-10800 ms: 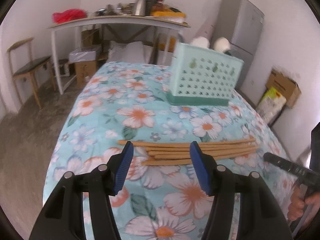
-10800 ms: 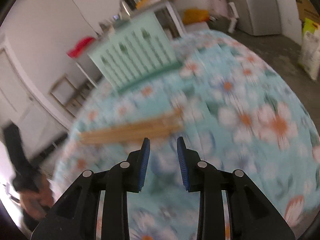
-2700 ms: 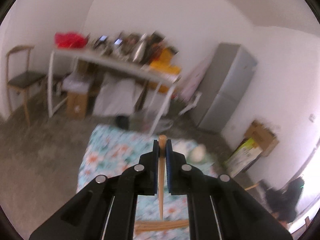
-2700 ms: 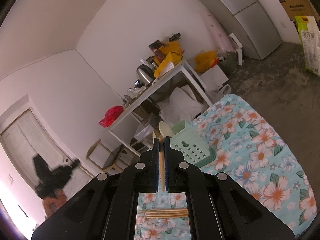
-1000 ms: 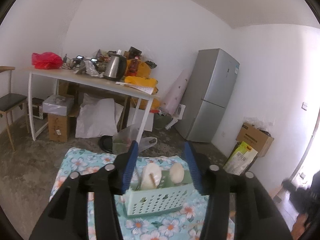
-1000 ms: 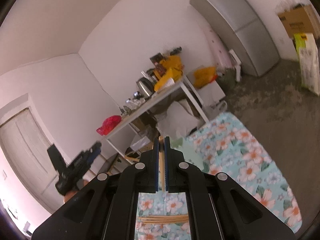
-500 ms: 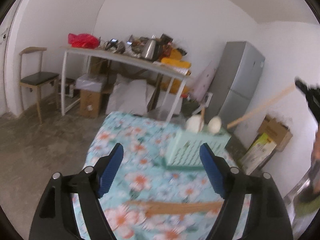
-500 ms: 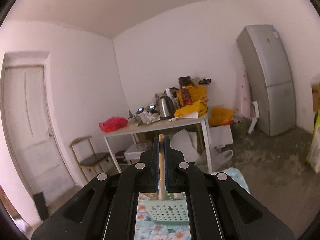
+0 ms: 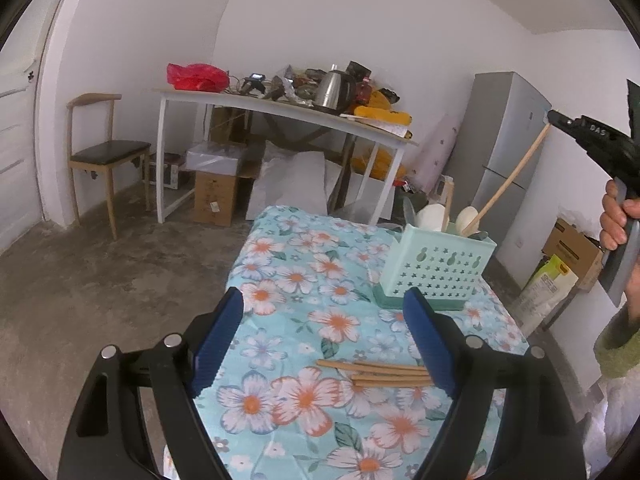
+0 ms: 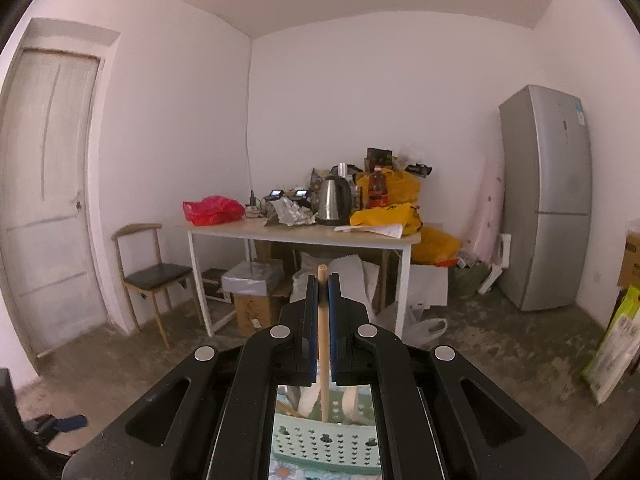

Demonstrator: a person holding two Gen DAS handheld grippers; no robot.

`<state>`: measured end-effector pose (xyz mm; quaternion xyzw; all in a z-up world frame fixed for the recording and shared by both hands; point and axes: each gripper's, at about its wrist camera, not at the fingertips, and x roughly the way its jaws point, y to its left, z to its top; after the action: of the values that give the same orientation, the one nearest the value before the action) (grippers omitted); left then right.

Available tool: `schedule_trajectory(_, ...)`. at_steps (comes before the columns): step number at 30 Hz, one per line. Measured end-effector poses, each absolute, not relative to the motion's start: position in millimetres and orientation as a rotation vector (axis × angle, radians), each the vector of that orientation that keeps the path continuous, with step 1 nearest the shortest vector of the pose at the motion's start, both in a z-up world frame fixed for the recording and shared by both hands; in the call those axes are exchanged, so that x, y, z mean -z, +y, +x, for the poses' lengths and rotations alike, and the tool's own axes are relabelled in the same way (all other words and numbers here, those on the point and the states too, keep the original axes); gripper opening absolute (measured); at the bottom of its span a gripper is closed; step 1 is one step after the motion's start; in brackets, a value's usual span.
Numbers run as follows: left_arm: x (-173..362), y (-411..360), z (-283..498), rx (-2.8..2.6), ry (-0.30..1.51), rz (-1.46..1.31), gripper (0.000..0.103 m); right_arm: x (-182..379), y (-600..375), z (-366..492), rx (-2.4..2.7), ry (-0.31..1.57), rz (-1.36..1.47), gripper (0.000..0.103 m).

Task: Organize utensils
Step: 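Lower the chopstick into the mint holder and open the right gripper, then move both grippers back to the remaining wooden chopsticks on the cloth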

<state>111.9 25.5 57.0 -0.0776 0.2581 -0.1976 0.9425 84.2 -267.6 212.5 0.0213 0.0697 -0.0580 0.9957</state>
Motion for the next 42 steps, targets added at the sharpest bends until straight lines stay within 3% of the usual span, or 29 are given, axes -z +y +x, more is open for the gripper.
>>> schedule_trajectory(27, -51.1, 36.7, 118.3, 0.379, 0.543, -0.197, 0.081, -162.2, -267.2, 111.1, 0.093, 0.295, 0.103, 0.006)
schedule_trajectory(32, -50.9, 31.3, 117.5, 0.392, 0.544, -0.182, 0.082, -165.3, -273.7, 107.4, 0.083, 0.288, 0.148, 0.017)
schedule_trajectory(42, -51.0, 29.7, 117.1, 0.393, 0.547, -0.18, 0.082, -169.4, -288.5, 90.1, 0.05, 0.253, 0.257, 0.018)
